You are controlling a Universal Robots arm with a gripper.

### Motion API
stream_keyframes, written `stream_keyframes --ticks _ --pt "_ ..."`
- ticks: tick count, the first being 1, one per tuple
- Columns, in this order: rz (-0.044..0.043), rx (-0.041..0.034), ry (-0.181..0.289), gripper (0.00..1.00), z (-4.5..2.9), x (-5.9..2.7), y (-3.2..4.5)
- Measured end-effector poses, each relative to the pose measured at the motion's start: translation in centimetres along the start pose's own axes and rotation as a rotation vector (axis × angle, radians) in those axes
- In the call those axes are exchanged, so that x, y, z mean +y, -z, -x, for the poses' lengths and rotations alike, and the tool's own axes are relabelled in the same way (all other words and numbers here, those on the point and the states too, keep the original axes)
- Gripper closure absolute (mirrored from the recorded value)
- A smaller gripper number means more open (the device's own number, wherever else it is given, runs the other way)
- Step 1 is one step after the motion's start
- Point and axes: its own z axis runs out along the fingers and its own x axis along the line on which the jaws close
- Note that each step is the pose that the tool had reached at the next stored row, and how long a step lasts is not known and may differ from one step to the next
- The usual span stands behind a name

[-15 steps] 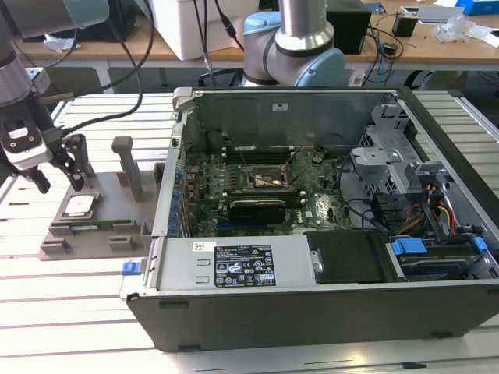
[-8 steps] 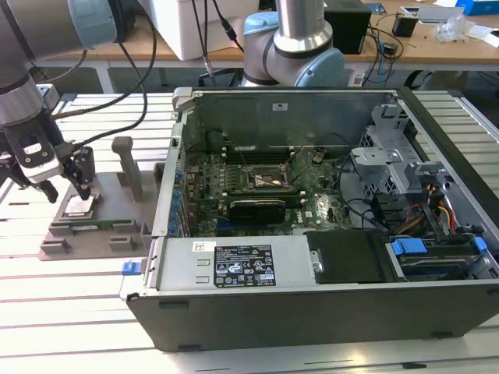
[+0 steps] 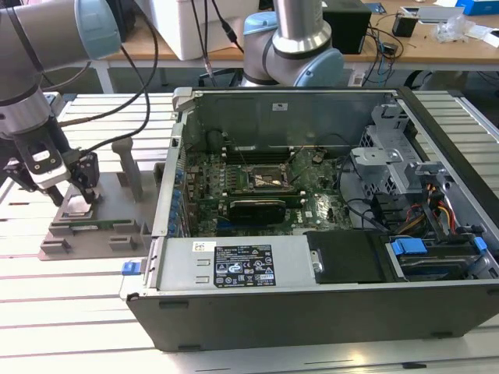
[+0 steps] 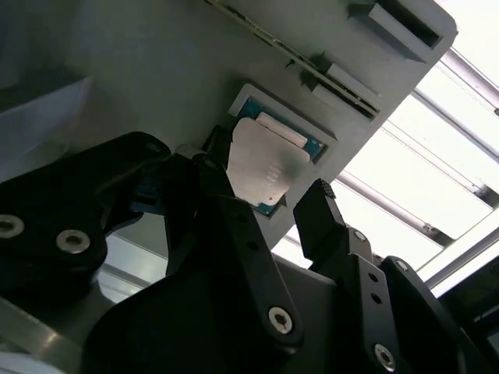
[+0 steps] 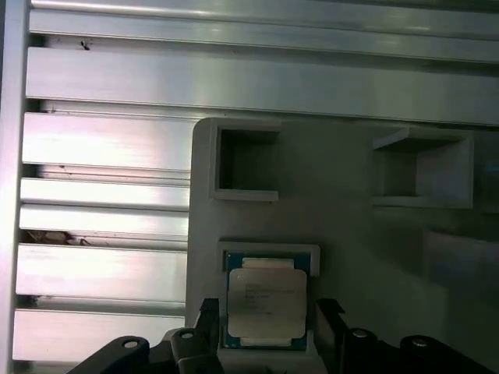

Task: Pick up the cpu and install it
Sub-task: 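Pick up the cpu and move it towards the insertion slot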

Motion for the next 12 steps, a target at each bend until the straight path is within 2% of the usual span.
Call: stream_keyframes --ticks 4,12 --pt "0.0003 -0.0001 0.008 0.40 -0.01 0.04 -0.89" --pt "0.0003 0.0002 0.014 0.40 0.32 0.02 -1.42"
